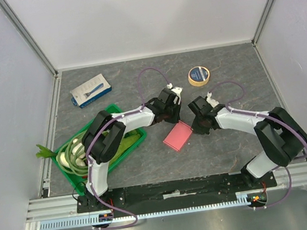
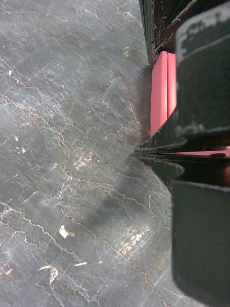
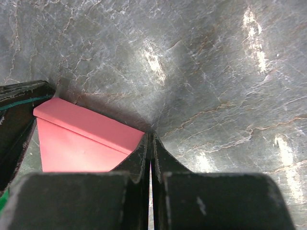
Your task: Fold the paper box
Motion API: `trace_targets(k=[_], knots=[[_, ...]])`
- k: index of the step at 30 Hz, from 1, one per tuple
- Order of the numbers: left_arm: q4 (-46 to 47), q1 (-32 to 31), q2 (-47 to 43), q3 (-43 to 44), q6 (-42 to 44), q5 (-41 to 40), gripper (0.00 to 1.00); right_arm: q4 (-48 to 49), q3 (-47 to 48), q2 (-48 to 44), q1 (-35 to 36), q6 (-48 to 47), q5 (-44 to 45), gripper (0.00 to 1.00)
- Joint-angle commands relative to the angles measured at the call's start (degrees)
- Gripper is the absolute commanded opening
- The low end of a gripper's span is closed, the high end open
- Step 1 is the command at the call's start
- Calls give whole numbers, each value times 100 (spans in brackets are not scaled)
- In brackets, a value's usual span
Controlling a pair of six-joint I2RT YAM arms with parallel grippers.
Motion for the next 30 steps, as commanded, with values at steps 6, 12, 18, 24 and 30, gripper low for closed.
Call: trace_targets(k=[6,12,18,24,30], knots=[[-1091,-152,-221,526,8,-188,23,418,-520,-345,82,-1135,831,13],[-1461,674,-1117,808,53,-346,37,58,-731,-1399,117,-2383,709,44],[-1559,772,-2830,-111,-254,-1033,39,-320,-293,-2069,231,-2958,481,78],[-1110,772,-5124,-1817,-940,-682,39,-453,323,-1366,828,-1306,531,98],[-1347,772,-6574,-2364,-1081,100,38,-1111,867,-505,1154,120,920,98]])
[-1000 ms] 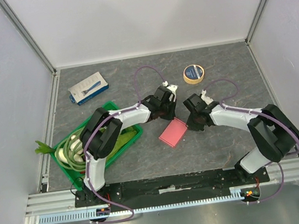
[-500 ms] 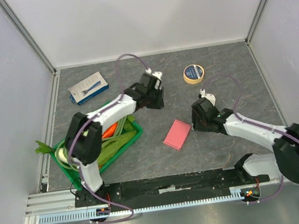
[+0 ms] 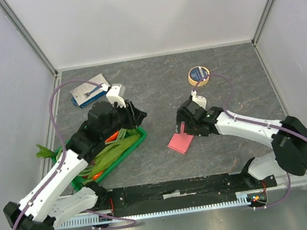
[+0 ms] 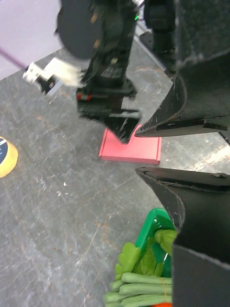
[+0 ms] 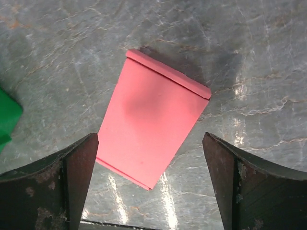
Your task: Fold the paper box
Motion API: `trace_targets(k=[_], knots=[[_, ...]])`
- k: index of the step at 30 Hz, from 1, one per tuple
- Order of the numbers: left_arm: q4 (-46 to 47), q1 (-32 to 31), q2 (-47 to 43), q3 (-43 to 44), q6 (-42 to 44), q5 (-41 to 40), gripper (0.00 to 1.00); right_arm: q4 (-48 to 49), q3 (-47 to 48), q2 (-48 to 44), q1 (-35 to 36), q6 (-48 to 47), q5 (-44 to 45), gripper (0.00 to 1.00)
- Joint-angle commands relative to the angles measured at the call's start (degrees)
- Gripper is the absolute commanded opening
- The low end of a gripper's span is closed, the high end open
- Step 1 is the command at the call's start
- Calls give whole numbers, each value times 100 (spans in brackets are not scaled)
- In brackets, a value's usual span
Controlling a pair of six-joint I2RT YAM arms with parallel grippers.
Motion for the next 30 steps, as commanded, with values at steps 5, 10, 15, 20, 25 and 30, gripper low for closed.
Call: trace_targets(k=[5,10,15,20,25,30], knots=[[-62,-11,-1389,-738,-408,1107,37,-582,1012,903,754,865,1209,93],[-422,-11,-1952,-914,-206,1185,37,-2407,2223,2071,1239,1452,1861,98],[-475,-11,-2418,-1020,-153,1317,37,-2789,2770,2747,1608,2024,2107,97],[-826,-11,-2953,-933,-13,1134,36,-3746,3649,3381,1766,2472,2432,98],[-1125,-11,-3332,-809,145,791,36,-3722,3308,3436,1907,2263,2398,97],[-1205,-11,-3561,-827,181,694,36,-3027,2561,3005,1767,1377,2582,93]])
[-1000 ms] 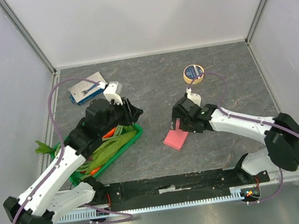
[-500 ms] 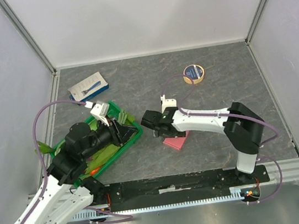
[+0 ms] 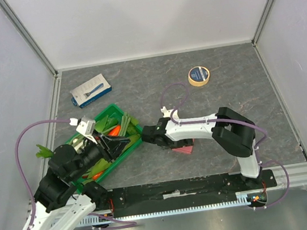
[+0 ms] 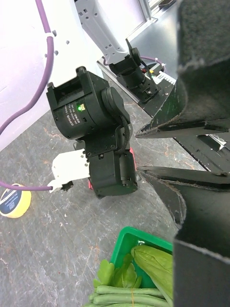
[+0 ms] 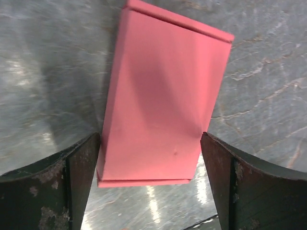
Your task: Fold the paper box
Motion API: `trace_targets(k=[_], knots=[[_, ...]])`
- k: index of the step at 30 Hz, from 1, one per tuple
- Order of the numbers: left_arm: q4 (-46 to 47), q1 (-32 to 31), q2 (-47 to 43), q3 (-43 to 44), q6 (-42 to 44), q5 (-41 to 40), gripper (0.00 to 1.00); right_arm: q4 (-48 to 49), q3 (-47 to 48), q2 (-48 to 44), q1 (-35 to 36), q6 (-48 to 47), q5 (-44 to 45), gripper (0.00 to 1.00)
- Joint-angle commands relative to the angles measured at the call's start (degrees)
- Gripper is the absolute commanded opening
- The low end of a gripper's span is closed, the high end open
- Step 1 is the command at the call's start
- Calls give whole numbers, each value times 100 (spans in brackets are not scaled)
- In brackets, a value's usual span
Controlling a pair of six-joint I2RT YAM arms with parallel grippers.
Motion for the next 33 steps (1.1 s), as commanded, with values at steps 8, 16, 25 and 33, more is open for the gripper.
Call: trace_targets(k=[8,16,25,33], knots=[[-184,-9,-125,179,301,-126,36,1207,-924,-695,-554,-2565,9,93],[-158,-9,-82,179,345,-82,36,2315,-1584,-1267,-1960,-4499,-1666,87],[-132,-9,-47,205,372,-47,36,1982,-1074,-810,-2769,-6001,-1530,74],[-35,-9,-29,126,328,58,36,1806,-1004,-537,-3639,-7189,-1846,81]])
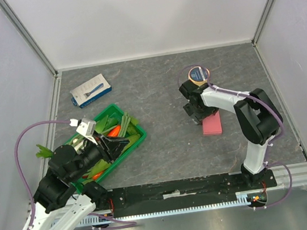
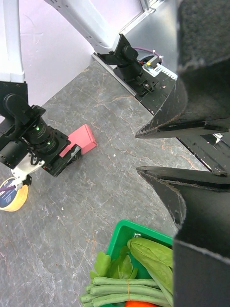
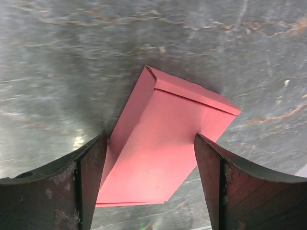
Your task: Fold the paper box
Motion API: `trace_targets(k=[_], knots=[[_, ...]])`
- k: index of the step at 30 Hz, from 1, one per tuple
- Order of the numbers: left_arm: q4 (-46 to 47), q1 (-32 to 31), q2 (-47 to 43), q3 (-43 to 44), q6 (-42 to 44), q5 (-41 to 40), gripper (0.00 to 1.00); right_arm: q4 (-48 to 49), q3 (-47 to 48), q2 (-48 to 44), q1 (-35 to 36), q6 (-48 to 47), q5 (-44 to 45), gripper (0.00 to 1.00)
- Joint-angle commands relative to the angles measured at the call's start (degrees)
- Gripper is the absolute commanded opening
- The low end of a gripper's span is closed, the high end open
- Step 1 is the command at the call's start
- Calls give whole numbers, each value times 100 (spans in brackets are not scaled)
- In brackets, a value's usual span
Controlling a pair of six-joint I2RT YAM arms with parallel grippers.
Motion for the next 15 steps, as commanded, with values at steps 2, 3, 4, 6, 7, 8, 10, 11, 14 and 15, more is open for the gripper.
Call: trace_targets(k=[2,3,4,6,7,8,10,11,14,15], knots=[[192,0,93,124,159,196,36,-28,-112,151,-564,-1003,-106,82],[192,-9,102,141,168,205,36,24,-200,90,-635,-1073,16,82],[184,-9,111,141,177,214,36,59,-279,20,-706,-1413,78,83],[219,-9,129,159,194,240,36,200,-550,-200,-977,-1653,88,83],[245,-9,129,150,195,249,36,235,-639,-270,-1092,-1767,79,83],[280,-9,129,141,203,249,36,270,-718,-402,-1197,-1968,79,83],[333,-9,138,124,195,319,36,455,-964,-552,-1479,-2172,105,82],[359,-9,155,106,177,354,36,551,-1122,-674,-1593,-2399,88,82],[465,-9,129,71,142,469,36,728,-1237,-720,-1900,-2664,253,79],[508,-9,120,54,142,521,36,745,-1229,-711,-1971,-2856,272,76]])
